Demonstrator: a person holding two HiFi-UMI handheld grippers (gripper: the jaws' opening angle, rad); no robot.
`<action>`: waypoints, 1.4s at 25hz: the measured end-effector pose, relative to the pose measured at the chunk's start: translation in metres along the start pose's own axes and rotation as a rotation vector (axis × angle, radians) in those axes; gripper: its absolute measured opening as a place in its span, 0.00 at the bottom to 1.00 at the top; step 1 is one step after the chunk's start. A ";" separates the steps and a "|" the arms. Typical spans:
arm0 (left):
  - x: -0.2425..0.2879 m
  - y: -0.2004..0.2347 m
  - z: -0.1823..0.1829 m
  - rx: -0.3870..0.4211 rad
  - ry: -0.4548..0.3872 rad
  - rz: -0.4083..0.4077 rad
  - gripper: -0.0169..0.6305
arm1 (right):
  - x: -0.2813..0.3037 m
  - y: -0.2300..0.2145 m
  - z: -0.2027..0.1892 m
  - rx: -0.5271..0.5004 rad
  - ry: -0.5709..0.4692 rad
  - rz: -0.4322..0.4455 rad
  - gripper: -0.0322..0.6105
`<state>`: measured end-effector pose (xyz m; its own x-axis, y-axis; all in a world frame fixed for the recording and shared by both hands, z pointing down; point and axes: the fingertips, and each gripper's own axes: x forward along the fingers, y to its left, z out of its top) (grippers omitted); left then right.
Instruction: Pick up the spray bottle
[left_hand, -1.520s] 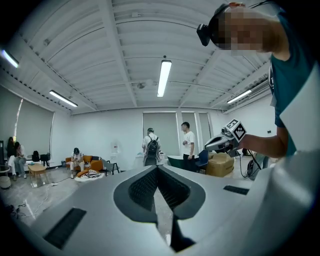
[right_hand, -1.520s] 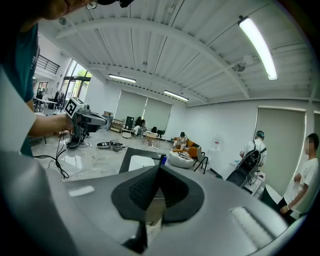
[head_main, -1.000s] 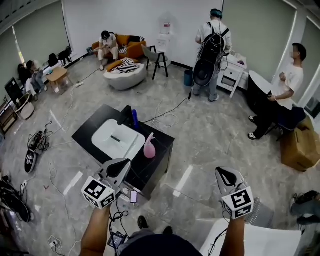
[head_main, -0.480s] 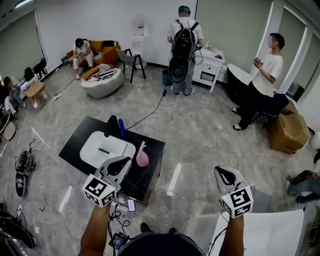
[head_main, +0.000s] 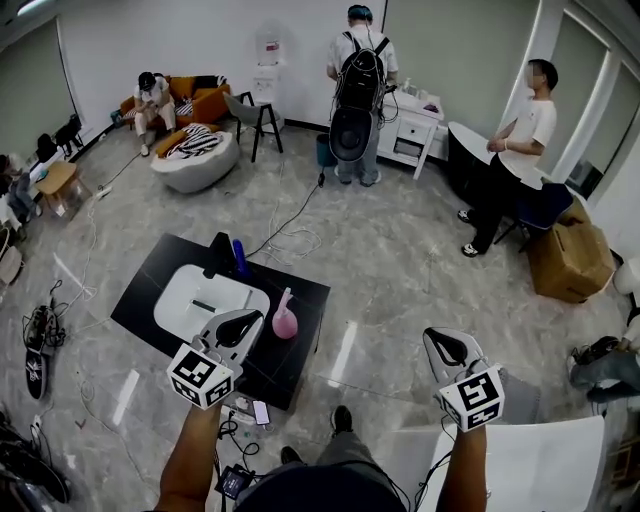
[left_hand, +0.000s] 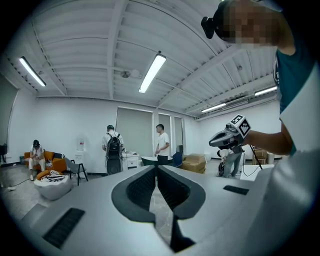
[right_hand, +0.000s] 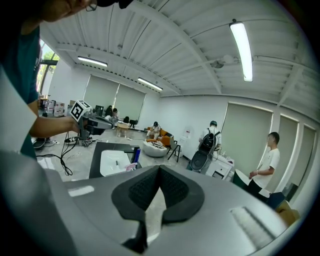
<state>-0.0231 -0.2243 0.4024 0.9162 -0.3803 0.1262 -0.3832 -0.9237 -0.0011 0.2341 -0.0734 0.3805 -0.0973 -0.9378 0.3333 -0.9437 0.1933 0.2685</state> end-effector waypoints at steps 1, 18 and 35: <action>0.006 0.004 0.000 -0.002 0.003 0.010 0.03 | 0.008 -0.006 0.001 -0.001 -0.009 0.013 0.07; 0.054 0.058 -0.039 -0.069 0.053 0.219 0.03 | 0.169 -0.029 0.019 -0.099 -0.078 0.334 0.07; 0.107 0.097 -0.125 -0.153 0.114 0.273 0.21 | 0.270 -0.005 -0.001 -0.130 -0.081 0.525 0.13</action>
<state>0.0228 -0.3486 0.5394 0.7613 -0.5974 0.2521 -0.6342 -0.7669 0.0980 0.2132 -0.3276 0.4697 -0.5740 -0.7236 0.3832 -0.7153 0.6709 0.1956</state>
